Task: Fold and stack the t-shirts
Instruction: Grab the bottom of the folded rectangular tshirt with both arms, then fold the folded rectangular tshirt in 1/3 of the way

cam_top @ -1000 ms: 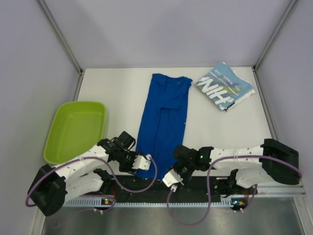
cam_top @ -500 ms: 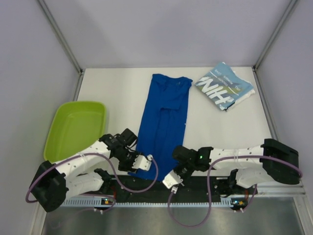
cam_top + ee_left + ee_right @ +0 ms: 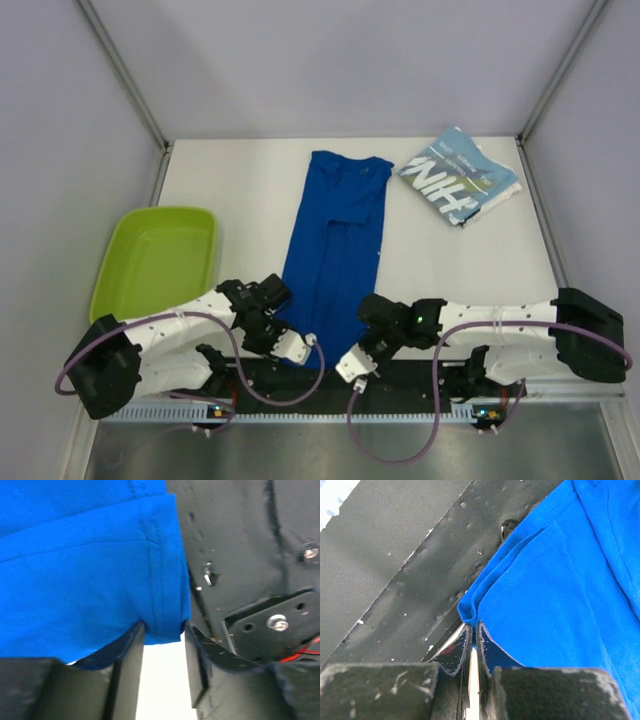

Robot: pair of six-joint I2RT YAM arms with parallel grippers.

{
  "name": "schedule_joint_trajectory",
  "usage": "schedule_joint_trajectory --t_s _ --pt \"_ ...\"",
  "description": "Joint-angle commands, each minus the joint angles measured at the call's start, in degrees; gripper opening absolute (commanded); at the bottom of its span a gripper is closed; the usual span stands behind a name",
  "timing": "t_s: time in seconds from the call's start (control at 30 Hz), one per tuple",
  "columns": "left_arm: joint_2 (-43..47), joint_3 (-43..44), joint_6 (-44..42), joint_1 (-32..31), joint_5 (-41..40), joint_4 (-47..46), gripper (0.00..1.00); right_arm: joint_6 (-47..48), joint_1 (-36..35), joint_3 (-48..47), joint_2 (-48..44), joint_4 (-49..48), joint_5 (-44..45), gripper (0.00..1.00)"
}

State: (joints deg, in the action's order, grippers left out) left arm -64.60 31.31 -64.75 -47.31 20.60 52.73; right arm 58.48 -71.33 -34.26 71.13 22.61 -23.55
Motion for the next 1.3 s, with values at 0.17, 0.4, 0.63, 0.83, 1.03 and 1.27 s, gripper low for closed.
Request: schedule_joint_trajectory --t_s 0.17,0.4,0.63,0.83,1.03,1.27 --pt "0.26 2.08 4.71 -1.12 -5.82 -5.44 0.0 -5.47 4.43 -3.7 -2.66 0.16 -1.58 0.0" --pt "-2.01 11.56 15.61 1.43 -16.19 -13.51 0.0 -14.34 16.2 -3.97 -7.94 -8.44 -4.31 0.0" --pt "-14.13 26.23 20.54 9.68 -17.79 -20.12 0.0 -22.35 29.91 -1.87 -5.4 -30.4 -0.54 0.0" --pt "-28.28 39.25 22.3 15.75 -17.17 -19.77 0.0 -22.54 38.19 -3.52 3.73 -40.27 1.14 0.0" --pt "-37.17 45.94 22.3 16.55 -17.96 -18.89 0.0 -22.8 42.85 -6.17 11.21 -44.84 4.74 0.0" --pt "-44.12 51.48 23.62 17.69 -19.19 -17.93 0.0 -20.95 45.13 -8.1 16.75 -43.97 4.74 0.0"
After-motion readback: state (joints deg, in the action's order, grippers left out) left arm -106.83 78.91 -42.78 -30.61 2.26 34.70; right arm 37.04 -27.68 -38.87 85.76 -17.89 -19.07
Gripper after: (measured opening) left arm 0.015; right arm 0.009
